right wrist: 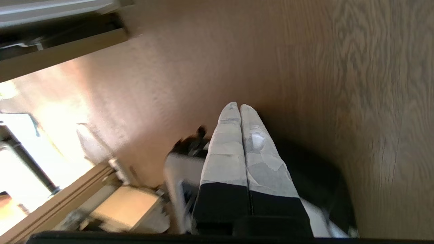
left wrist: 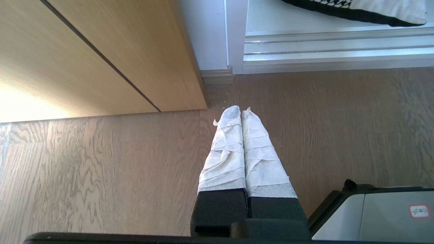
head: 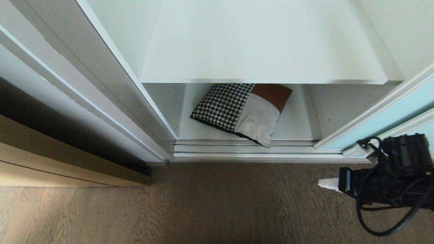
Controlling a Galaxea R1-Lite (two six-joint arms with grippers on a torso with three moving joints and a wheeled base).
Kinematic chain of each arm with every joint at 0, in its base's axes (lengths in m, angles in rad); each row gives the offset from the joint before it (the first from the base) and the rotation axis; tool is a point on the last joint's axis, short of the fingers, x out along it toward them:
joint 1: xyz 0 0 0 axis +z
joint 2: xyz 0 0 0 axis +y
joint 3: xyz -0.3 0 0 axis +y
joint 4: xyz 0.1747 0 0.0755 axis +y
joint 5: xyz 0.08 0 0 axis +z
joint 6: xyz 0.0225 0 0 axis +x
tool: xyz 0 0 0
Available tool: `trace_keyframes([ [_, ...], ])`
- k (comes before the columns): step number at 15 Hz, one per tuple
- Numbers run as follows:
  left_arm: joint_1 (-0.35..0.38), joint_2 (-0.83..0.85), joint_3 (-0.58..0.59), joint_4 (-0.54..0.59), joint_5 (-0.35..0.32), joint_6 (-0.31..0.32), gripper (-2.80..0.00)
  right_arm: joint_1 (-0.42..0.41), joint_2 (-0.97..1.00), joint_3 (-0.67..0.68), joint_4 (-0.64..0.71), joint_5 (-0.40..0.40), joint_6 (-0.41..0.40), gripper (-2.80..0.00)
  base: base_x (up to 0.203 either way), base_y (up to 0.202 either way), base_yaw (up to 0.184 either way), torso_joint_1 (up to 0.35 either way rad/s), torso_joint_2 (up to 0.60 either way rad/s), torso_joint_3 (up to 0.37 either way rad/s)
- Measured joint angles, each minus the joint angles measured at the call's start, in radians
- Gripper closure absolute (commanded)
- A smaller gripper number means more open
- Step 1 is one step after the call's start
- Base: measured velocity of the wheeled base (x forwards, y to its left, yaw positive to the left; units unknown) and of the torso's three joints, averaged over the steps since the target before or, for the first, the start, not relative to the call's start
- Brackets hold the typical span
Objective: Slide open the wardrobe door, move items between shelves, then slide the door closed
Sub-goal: Place the pillow on the higher shelf
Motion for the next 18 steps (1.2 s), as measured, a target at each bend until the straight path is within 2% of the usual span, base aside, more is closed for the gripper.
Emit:
trace_keyframes([
  [3, 0.000, 0.000, 0.000, 0.000, 0.000, 0.000, 0.00, 0.040, 0.164, 0.000, -0.169, -0.016, 0.001, 0.00, 0.000, 0.000, 0.000, 0.000, 0.00, 0.000],
  [7, 0.000, 0.000, 0.000, 0.000, 0.000, 0.000, 0.00, 0.082, 0.326, -0.066, -0.285, -0.023, 0.000, 0.00, 0.000, 0.000, 0.000, 0.000, 0.00, 0.000],
  [12, 0.000, 0.000, 0.000, 0.000, 0.000, 0.000, 0.00, 0.093, 0.435, -0.205, -0.284, -0.031, -0.011, 0.00, 0.000, 0.000, 0.000, 0.000, 0.00, 0.000],
  [14, 0.000, 0.000, 0.000, 0.000, 0.000, 0.000, 0.00, 0.091, 0.467, -0.267, -0.282, -0.059, -0.012, 0.00, 0.000, 0.000, 0.000, 0.000, 0.00, 0.000],
  [15, 0.000, 0.000, 0.000, 0.000, 0.000, 0.000, 0.00, 0.091, 0.482, -0.299, -0.279, -0.072, -0.011, -2.80, 0.000, 0.000, 0.000, 0.000, 0.00, 0.000],
  [18, 0.000, 0.000, 0.000, 0.000, 0.000, 0.000, 0.00, 0.094, 0.526, -0.385, -0.270, -0.082, -0.010, -2.80, 0.000, 0.000, 0.000, 0.000, 0.00, 0.000],
])
